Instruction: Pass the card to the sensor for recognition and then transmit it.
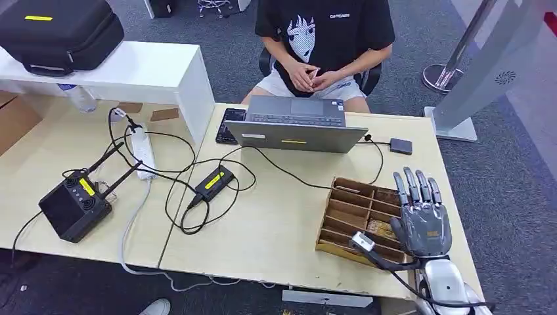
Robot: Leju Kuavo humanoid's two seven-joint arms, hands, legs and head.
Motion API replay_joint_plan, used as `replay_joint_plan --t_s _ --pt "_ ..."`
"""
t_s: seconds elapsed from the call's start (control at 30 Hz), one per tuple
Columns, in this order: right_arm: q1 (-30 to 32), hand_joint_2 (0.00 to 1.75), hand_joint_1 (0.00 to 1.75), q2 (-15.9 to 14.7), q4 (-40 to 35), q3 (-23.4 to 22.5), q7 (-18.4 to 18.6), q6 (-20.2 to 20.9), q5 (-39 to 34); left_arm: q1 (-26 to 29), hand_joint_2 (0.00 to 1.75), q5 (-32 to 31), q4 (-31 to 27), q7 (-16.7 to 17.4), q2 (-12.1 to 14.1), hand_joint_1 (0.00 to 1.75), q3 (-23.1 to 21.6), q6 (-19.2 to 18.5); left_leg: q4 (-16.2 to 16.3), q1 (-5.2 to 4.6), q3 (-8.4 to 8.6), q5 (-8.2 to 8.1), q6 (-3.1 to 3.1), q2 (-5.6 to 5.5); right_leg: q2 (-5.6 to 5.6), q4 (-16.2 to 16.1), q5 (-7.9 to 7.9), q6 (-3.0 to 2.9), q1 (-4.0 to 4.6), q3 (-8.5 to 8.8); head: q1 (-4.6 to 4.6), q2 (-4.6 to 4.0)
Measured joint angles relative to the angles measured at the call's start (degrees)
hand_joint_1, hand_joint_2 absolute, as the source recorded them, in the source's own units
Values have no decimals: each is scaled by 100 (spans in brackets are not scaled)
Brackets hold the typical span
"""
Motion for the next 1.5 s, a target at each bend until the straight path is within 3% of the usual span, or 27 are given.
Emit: replay_joint_plan --t_s 0.3,0.6,0.97,1.5 --pt "-91 175 0 26 78 -9 -109 50 -72 -2 175 -59 0 0 0 0 2 -2 0 -1 -2 0 0 2 1 0 1 0 0 1 -2 0" --pt "-819 175 0 369 372 500 -717 247 -1027 -53 175 -146 0 0 0 0 2 -35 -1 1 0 3 -3 1 1 3 2 -2 1 1 0 0" --pt "-1350 175 0 708 697 1093 -697 391 -1102 -66 175 -192 0 0 0 0 2 -42 -1 1 -3 3 -3 1 1 3 1 -2 0 0 0 0" --pt "-1671 175 0 767 1379 1434 -422 389 -1040 -66 175 -273 0 0 2 0 2 -42 0 1 -2 3 -3 1 1 3 2 -2 1 -2 0 0"
